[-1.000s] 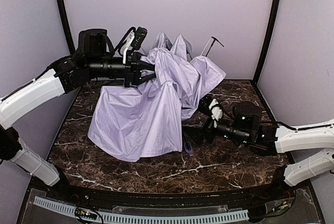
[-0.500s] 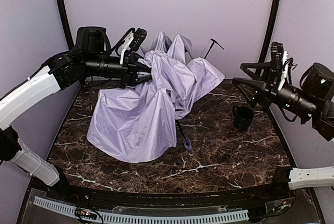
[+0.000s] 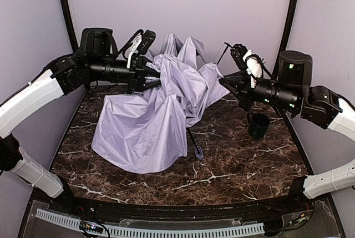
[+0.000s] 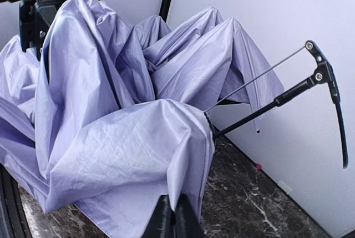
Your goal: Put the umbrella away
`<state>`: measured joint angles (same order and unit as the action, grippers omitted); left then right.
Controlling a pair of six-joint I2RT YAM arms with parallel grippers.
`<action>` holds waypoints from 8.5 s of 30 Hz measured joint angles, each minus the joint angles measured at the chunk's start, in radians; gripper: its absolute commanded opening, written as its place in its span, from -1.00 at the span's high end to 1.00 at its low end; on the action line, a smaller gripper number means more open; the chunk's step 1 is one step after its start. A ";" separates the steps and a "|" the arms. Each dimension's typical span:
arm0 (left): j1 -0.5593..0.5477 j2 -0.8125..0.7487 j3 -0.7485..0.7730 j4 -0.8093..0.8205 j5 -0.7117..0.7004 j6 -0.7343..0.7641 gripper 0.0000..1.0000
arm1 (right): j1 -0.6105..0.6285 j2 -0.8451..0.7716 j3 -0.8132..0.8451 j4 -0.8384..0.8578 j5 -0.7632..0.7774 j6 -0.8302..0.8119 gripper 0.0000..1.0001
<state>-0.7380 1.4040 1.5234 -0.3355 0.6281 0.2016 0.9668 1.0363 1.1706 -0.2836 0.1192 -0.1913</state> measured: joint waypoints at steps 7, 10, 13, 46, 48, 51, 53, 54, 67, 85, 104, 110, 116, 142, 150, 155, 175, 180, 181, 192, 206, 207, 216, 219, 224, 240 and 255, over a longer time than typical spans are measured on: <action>0.000 0.006 0.028 -0.042 -0.021 0.001 1.00 | -0.002 0.020 0.093 -0.017 0.040 -0.005 1.00; 0.000 0.024 0.067 -0.083 -0.048 0.005 1.00 | -0.009 0.016 0.162 -0.020 0.090 0.013 1.00; 0.000 0.045 0.101 -0.112 -0.068 0.009 1.00 | -0.027 -0.011 0.206 -0.012 0.153 0.026 1.00; -0.140 0.143 0.277 -0.269 -0.031 0.192 1.00 | -0.097 0.328 0.731 -0.597 -0.350 -0.235 -0.99; -0.150 0.143 0.277 -0.274 -0.017 0.212 1.00 | -0.097 0.363 0.666 -0.611 -0.408 -0.259 -0.98; -0.160 0.143 0.277 -0.279 -0.002 0.236 1.00 | -0.097 0.390 0.604 -0.610 -0.508 -0.291 -0.93; -0.169 0.146 0.277 -0.279 0.014 0.247 1.00 | -0.097 0.391 0.579 -0.606 -0.574 -0.309 -0.89; -0.172 0.148 0.277 -0.276 0.024 0.249 1.00 | -0.097 0.389 0.564 -0.591 -0.607 -0.315 -0.87; -0.189 0.213 0.277 -0.115 0.144 0.140 0.69 | -0.098 0.244 0.171 -0.047 -0.796 -0.117 0.40; -0.199 0.045 0.032 0.193 -0.275 0.023 -0.98 | -0.103 0.094 -0.021 0.097 -0.570 -0.019 1.00; -0.166 -0.275 -0.054 0.048 -0.301 0.075 -0.98 | -0.185 0.065 0.036 -0.088 -0.298 0.010 1.00; -0.151 -0.292 -0.130 0.014 -0.346 0.092 -0.75 | -0.198 0.053 0.045 -0.129 -0.341 -0.021 1.00; -0.149 -0.133 -0.137 0.064 -0.365 0.114 0.55 | -0.198 0.068 0.093 -0.197 -0.449 -0.070 0.94; -0.175 0.154 0.027 0.341 0.070 -0.033 1.00 | -0.094 0.309 0.361 -0.308 -0.729 -0.059 -0.45; -0.170 0.173 0.020 0.394 0.148 -0.095 0.59 | -0.090 0.307 0.333 -0.239 -0.737 -0.004 0.27; -0.154 0.153 0.004 0.394 0.064 -0.129 0.09 | -0.094 0.265 0.256 -0.161 -0.672 0.026 0.69; -0.034 -0.182 -0.162 0.288 -0.134 -0.047 -0.82 | -0.165 0.164 0.078 0.043 -0.426 0.187 0.76; -0.035 -0.200 -0.218 0.254 -0.125 -0.012 -0.82 | -0.169 0.179 0.072 0.080 -0.396 0.270 0.76; -0.035 -0.203 -0.242 0.248 -0.127 -0.005 -0.82 | -0.170 0.184 0.072 0.087 -0.389 0.285 0.77; -0.039 -0.441 -0.560 0.335 0.006 0.080 -0.75 | -0.202 0.190 0.072 0.099 -0.194 0.515 0.86; -0.099 0.076 -0.507 0.436 -0.189 0.146 -0.58 | -0.209 0.189 0.008 0.211 -0.223 0.731 0.90; -0.103 0.088 -0.494 0.446 -0.200 0.153 -0.45 | -0.209 0.189 -0.001 0.215 -0.227 0.740 0.91; -0.145 0.193 -0.441 0.498 -0.255 0.191 0.93 | -0.209 0.178 -0.049 0.282 -0.231 0.796 0.96; -0.150 0.216 -0.439 0.492 -0.301 0.146 1.00 | -0.209 0.173 -0.063 0.274 -0.238 0.799 0.88; -0.135 0.214 -0.430 0.502 -0.305 0.079 1.00 | -0.208 0.148 -0.072 0.274 -0.216 0.770 -0.30; -0.040 0.214 -0.602 1.080 -0.272 -0.704 1.00 | -0.226 0.000 0.209 0.048 0.042 0.512 -0.87; -0.120 0.221 -0.607 1.242 -0.403 -0.850 1.00 | -0.111 0.328 0.065 0.144 -0.204 0.623 -0.28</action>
<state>-0.8577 1.6249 0.9169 0.9066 0.2249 -0.6479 0.8562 1.3647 1.2354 -0.1394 -0.0853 0.4320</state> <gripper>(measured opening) 0.061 0.651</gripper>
